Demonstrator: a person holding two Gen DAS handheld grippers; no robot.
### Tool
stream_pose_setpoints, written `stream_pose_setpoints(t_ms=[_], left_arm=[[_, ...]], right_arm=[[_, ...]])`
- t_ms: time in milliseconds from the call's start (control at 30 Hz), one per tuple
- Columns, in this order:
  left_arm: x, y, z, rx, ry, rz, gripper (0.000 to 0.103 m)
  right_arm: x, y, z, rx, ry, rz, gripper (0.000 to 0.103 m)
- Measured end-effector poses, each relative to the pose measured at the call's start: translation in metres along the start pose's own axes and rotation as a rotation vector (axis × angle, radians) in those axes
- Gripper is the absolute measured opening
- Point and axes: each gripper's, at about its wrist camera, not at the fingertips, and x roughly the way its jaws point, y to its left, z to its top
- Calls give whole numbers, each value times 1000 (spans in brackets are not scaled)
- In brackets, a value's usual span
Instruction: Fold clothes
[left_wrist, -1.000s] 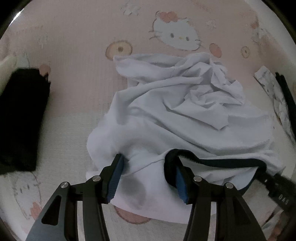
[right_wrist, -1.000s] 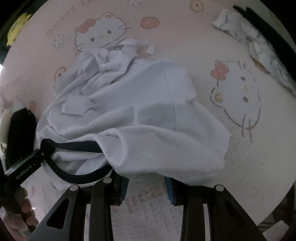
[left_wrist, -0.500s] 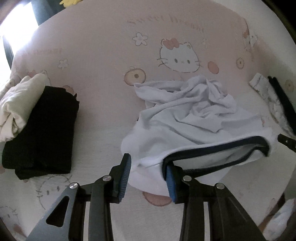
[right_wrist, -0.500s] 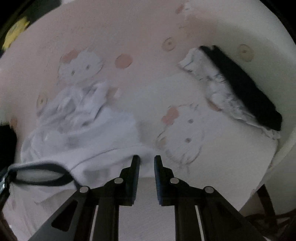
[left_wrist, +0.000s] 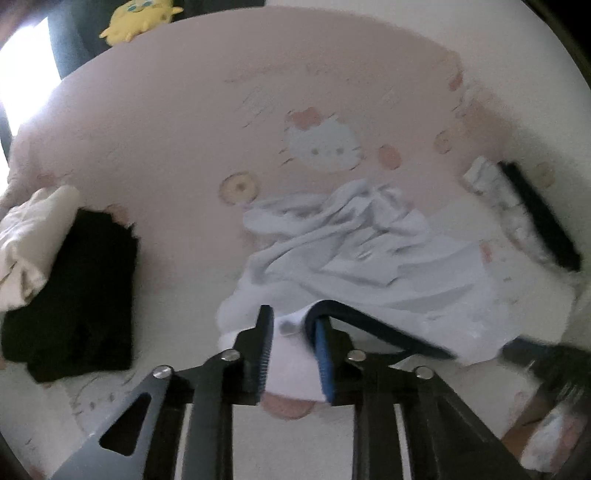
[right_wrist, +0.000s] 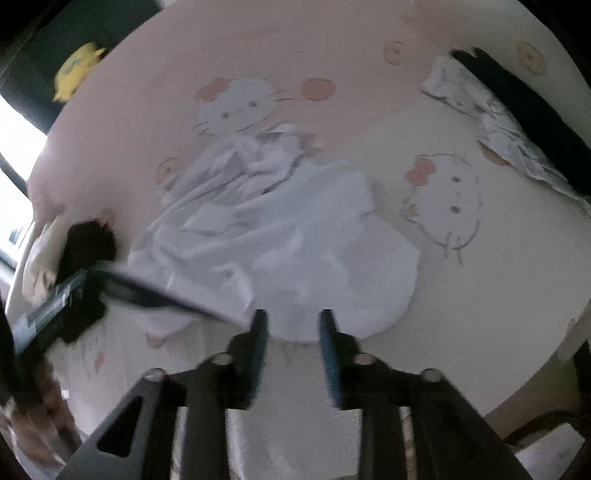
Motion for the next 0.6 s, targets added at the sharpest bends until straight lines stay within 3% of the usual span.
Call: stream_pose_setpoints(t_ms=[67,167,333,433,533,600], left_arm=[[-5,-4,10,7,-23,-46,13],[-16,-16,27,67,-103,-35,13],[-25,-30,60,151,-167,-22,13],[-27,-24,63,159,-174,-117,13],[-17,-13,58,100,-86,-189,17],[-7,-5,54,46,-11,-233,28]], right_arm=[[1,13,-8,-64,-6,7,42],[7,30,-13,-135,-18,-21,42],[27,35,-8,-98,55,16,42],[33,41,-8,-118,59,-2,42],[35,41,-12,-146,59,-47,42],[37,41,-15,-163,60,-77,42]])
